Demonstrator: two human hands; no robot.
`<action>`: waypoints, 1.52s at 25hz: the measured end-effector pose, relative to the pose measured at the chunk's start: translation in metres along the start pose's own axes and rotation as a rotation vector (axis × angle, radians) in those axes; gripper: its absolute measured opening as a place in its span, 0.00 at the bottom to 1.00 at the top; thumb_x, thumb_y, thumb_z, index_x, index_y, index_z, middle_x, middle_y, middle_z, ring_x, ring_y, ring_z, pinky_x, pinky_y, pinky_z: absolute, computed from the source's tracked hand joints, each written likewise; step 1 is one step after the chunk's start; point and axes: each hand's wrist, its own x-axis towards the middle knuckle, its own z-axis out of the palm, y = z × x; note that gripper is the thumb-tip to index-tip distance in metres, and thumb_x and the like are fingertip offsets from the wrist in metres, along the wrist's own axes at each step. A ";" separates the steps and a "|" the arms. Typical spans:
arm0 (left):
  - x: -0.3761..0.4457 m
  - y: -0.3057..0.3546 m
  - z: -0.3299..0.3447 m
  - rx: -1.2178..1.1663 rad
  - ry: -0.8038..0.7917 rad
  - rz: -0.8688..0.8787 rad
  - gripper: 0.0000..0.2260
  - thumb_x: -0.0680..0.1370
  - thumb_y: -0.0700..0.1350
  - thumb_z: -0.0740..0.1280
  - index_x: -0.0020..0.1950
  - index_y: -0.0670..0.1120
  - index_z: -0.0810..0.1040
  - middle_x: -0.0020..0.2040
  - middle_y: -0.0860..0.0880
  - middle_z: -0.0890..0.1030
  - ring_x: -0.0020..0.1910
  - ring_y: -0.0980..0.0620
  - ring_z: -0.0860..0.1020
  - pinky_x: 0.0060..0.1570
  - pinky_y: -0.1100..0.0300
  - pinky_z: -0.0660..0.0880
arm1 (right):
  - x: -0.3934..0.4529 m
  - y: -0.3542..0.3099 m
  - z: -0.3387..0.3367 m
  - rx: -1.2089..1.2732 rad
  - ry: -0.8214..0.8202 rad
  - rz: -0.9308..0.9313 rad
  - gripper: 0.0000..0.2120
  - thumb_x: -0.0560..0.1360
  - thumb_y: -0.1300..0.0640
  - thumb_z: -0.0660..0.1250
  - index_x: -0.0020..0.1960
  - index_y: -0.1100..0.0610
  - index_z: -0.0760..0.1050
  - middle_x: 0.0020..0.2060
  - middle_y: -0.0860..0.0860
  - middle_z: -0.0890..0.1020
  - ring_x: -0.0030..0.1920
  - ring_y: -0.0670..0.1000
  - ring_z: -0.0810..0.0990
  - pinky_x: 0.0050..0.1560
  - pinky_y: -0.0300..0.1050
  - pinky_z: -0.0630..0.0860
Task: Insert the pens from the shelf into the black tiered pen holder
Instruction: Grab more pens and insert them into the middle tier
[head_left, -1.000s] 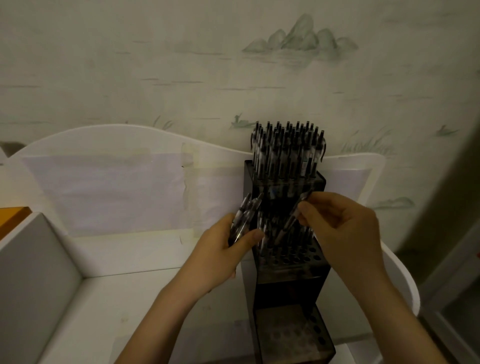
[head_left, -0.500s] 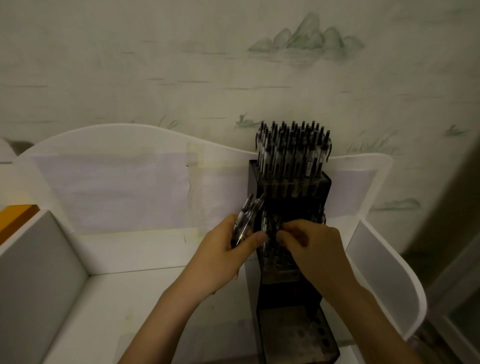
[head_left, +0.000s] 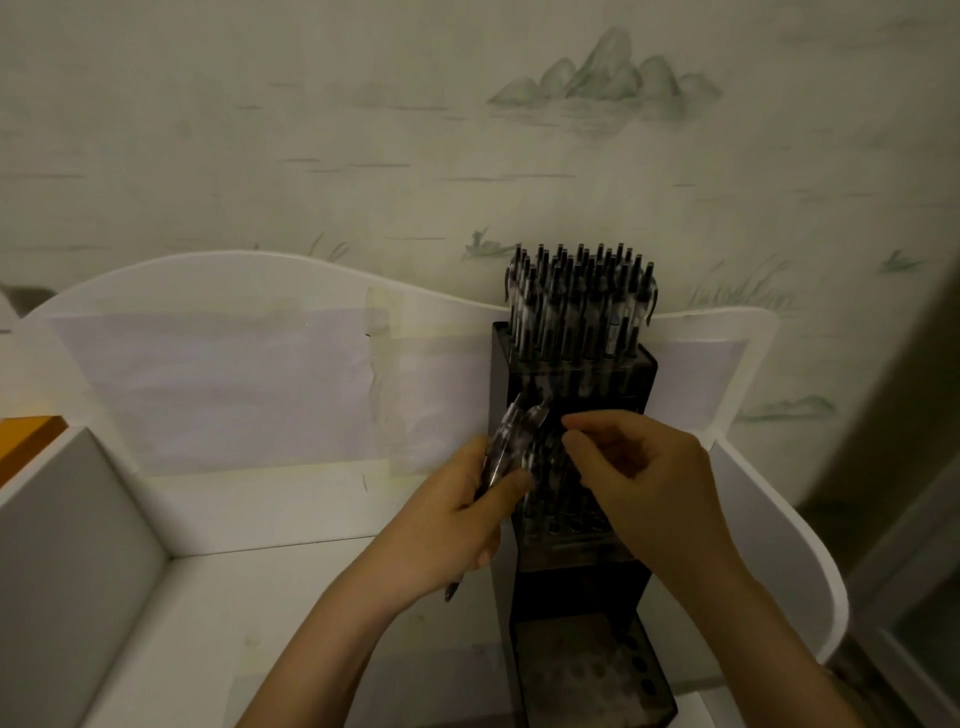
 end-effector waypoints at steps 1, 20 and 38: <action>0.000 0.001 0.001 0.003 -0.017 0.005 0.08 0.82 0.47 0.61 0.54 0.43 0.71 0.32 0.52 0.71 0.23 0.55 0.71 0.27 0.59 0.70 | 0.001 -0.003 0.000 0.059 -0.047 0.027 0.08 0.73 0.58 0.72 0.52 0.51 0.82 0.38 0.43 0.84 0.39 0.43 0.83 0.41 0.37 0.80; 0.008 0.003 0.003 0.069 0.007 -0.003 0.09 0.81 0.46 0.62 0.44 0.44 0.71 0.32 0.45 0.73 0.22 0.56 0.67 0.23 0.63 0.66 | 0.017 -0.022 -0.042 0.370 0.236 0.077 0.07 0.67 0.62 0.76 0.45 0.57 0.82 0.36 0.49 0.86 0.36 0.47 0.84 0.41 0.35 0.80; 0.010 -0.004 0.003 0.064 -0.001 -0.010 0.08 0.81 0.47 0.62 0.45 0.45 0.71 0.30 0.49 0.70 0.22 0.57 0.67 0.24 0.63 0.67 | 0.013 0.021 -0.009 -0.198 -0.077 0.136 0.13 0.62 0.49 0.81 0.35 0.53 0.79 0.30 0.45 0.82 0.31 0.42 0.81 0.38 0.40 0.80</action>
